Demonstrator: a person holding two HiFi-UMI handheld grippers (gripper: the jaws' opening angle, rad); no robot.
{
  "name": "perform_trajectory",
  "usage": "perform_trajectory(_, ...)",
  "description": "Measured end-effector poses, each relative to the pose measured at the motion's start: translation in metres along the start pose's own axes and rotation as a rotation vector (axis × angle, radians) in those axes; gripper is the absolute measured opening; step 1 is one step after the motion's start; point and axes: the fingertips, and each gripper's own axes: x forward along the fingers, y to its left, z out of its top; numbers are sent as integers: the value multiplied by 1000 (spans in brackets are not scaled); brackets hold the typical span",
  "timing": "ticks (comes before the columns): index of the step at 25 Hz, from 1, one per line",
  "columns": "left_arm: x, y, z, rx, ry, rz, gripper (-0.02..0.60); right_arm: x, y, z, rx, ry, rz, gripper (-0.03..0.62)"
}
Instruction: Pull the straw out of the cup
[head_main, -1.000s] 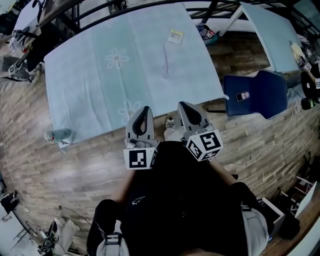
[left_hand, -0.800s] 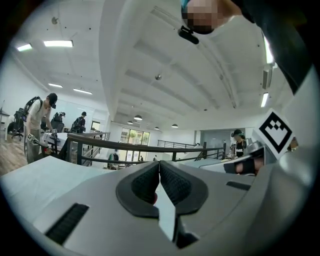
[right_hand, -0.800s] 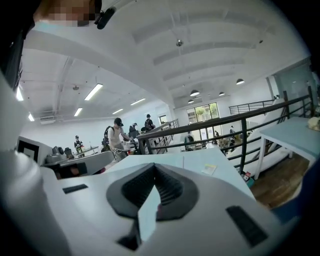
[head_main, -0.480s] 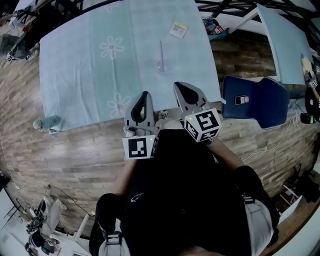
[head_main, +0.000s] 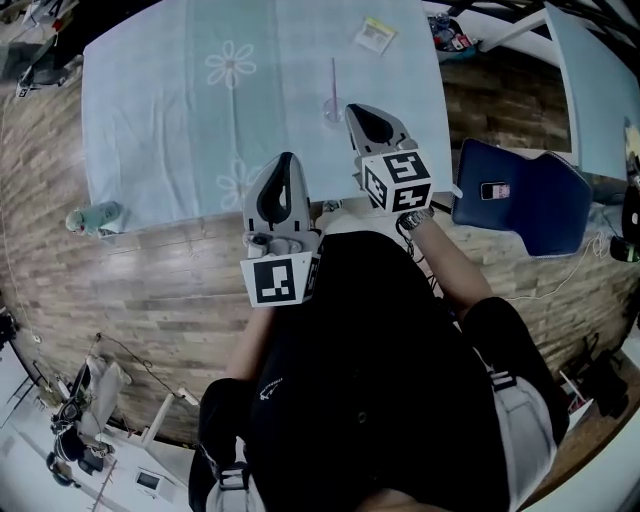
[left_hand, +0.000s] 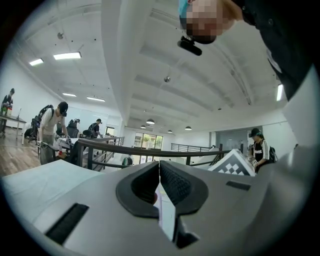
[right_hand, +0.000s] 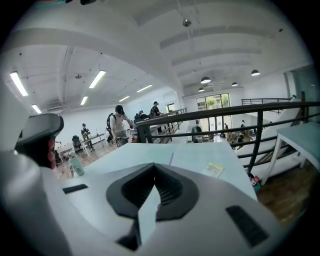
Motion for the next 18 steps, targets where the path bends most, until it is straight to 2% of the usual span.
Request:
perform_trajectory(7,-3,4,10,1,-18,44,17,39,-9,-32,-41,92,-13,12)
perform_trajectory(9,-9,5,10,4,2,63,17,46,-8,-40,-42,113,-18,20)
perform_trajectory(14,-23,1,-8,19,69,83,17,59,-22,-58,-25,150,-38,128)
perform_trajectory(18,-31,9,-12,23,90,120,17,70,-21,-64,-41,174,-33,153)
